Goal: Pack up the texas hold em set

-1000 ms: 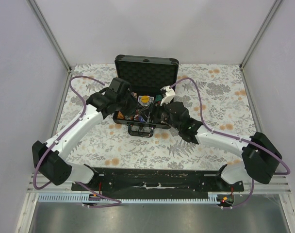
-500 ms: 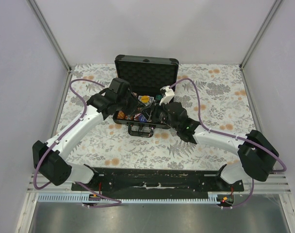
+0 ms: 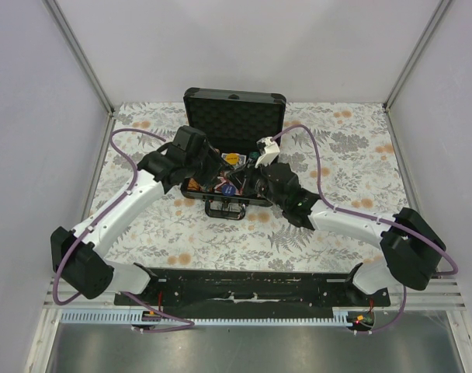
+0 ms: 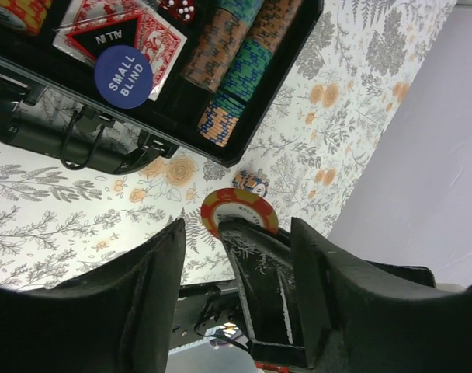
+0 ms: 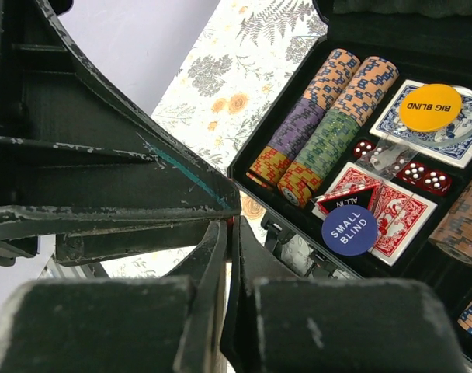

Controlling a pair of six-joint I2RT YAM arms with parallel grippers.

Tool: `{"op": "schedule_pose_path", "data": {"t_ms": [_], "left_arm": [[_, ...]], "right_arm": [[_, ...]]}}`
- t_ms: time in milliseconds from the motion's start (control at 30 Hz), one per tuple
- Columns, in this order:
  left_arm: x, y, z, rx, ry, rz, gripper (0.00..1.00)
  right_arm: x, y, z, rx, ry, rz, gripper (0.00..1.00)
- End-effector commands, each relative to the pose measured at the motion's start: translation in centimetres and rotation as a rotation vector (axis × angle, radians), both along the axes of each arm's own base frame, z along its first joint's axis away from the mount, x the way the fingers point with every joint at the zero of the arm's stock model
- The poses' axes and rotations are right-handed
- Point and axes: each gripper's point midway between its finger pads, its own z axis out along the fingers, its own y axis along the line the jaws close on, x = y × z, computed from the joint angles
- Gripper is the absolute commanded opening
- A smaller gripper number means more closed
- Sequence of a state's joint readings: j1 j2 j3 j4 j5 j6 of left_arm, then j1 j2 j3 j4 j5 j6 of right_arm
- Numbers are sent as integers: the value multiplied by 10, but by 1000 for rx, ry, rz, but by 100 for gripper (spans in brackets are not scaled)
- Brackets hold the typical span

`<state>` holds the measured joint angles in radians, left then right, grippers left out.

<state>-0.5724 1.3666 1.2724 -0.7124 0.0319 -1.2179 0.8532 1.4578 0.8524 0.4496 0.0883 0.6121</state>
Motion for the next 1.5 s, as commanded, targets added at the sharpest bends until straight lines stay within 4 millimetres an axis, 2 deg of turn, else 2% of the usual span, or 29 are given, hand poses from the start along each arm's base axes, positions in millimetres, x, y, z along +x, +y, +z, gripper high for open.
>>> {"op": "schedule_pose_path", "data": {"t_ms": [0,133,233,367,533,833,1233,1467], "left_arm": [[-1,21,4,32,-7,34,66],[7,75,-2,172,-26,137,73],[3,117,-5,262,-29,191,74],[-12,148,-9,350,-40,189,74],[-32,163,-20,408,-29,166,74],[-52,172,-50,407,43,145,76],[-57,173,-71,350,85,137,76],[-60,176,-75,352,95,135,76]], "right_arm": [[11,-1,24,-11,-68,-18,0],[3,8,5,-137,-77,89,0],[-3,26,-11,-245,-99,246,0],[-4,52,-28,-367,-123,434,0],[14,72,-50,-512,-144,540,0],[31,75,-99,-725,-139,637,0],[53,91,-126,-788,-153,620,0],[61,95,-138,-822,-139,601,3]]}}
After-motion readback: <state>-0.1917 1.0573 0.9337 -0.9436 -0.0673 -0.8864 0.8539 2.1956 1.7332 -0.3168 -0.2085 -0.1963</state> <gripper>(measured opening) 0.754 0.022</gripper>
